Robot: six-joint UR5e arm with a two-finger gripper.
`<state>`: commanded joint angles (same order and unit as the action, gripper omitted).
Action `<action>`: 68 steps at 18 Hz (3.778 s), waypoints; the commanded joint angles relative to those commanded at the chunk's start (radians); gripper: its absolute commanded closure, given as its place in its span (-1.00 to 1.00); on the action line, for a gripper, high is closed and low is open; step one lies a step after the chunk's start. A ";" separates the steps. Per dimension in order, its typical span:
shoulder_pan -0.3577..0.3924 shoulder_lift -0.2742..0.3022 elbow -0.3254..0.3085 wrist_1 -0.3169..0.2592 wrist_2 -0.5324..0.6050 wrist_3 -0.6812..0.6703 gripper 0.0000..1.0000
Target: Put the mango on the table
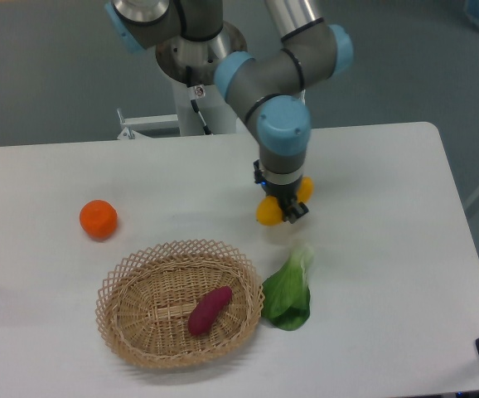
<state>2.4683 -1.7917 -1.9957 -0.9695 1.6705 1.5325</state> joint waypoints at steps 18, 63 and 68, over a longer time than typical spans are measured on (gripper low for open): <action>-0.241 0.023 -0.067 0.008 -0.002 -0.123 -0.01; 0.136 -0.210 0.423 0.022 -0.086 -0.026 -1.00; 0.135 -0.235 0.466 -0.024 -0.083 -0.028 -1.00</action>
<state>2.6032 -2.0264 -1.5294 -0.9940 1.5877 1.5048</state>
